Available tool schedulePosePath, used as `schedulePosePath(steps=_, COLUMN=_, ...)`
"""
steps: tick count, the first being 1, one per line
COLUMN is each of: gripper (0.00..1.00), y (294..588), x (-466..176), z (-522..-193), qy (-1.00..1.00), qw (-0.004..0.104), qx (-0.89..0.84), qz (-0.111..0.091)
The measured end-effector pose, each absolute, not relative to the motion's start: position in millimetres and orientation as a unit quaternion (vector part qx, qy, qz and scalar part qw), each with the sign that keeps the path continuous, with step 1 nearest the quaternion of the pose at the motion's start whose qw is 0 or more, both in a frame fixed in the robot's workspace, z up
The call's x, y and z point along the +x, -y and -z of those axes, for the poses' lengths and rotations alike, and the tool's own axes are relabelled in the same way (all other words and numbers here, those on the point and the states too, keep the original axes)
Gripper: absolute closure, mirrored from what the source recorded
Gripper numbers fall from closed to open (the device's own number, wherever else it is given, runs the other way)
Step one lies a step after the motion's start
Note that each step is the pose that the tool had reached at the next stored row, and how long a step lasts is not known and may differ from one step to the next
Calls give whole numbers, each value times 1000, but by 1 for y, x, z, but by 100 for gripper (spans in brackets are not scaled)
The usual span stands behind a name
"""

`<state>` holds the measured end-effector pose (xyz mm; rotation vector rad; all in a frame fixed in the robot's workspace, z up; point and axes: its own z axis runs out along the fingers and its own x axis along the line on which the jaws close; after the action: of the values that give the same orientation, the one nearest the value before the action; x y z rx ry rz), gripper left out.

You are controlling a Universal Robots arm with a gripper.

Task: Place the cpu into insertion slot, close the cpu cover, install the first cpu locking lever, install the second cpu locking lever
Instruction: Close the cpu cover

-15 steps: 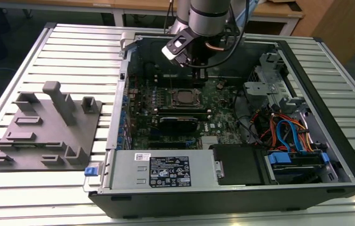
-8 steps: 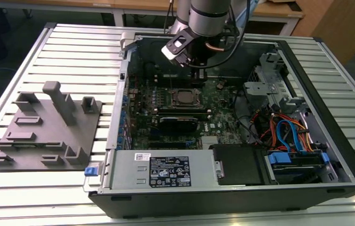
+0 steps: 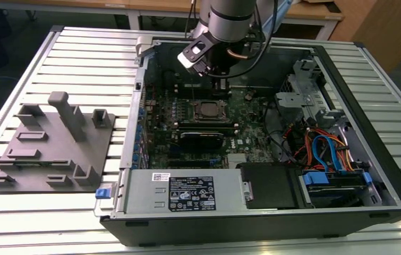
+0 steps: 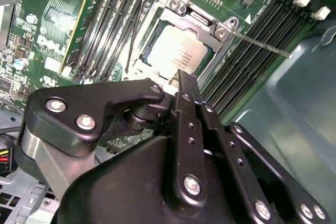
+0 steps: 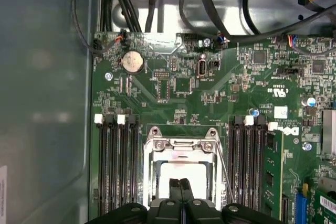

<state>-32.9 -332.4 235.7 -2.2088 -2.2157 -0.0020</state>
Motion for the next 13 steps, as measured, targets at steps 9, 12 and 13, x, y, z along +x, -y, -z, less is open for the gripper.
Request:
schedulePosePath(steps=9, gripper=90, y=332, x=-36, z=-234, qy=708, qw=7, qx=-706, qz=0)
schedulePosePath(steps=12, gripper=90, y=332, x=-36, z=-234, qy=708, qw=7, qx=-706, qz=0)
schedulePosePath(steps=13, gripper=90, y=332, x=-36, z=-234, qy=708, qw=7, qx=-706, qz=0)
